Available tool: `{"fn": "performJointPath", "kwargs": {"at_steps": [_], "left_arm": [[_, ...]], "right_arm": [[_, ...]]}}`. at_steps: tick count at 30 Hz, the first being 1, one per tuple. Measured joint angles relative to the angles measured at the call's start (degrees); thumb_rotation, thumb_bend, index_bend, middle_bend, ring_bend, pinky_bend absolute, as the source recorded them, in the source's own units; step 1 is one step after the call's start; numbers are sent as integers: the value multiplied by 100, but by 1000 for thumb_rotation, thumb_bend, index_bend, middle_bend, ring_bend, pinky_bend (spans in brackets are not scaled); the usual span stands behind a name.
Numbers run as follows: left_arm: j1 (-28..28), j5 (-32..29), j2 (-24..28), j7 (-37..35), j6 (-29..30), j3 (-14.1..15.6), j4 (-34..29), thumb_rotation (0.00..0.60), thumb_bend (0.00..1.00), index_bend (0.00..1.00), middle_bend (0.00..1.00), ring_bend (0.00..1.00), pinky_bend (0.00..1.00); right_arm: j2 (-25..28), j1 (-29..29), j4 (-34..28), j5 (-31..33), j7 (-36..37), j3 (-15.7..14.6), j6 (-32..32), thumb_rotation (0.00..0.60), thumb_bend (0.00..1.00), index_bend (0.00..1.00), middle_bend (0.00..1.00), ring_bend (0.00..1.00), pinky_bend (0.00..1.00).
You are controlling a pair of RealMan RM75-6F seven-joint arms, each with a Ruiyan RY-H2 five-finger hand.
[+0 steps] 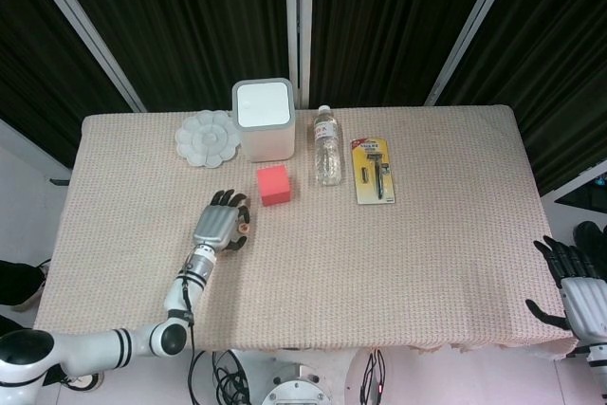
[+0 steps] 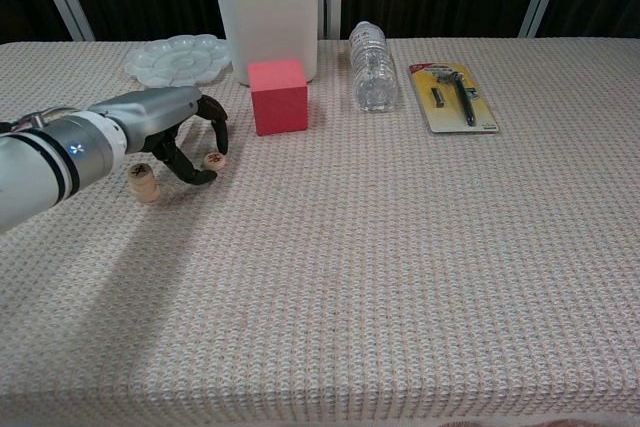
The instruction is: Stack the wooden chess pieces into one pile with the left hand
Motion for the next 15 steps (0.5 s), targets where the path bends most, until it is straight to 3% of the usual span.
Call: {"fn": "performJointPath", "kwargs": {"at_steps": [15], "left_arm": [[32,79,49,-151,57,24,-36,600,301,515,151,0,0]], "right_arm": [[5,-1,-41,4,-50,-4,-6,600,174,0,0,0,0]]}}
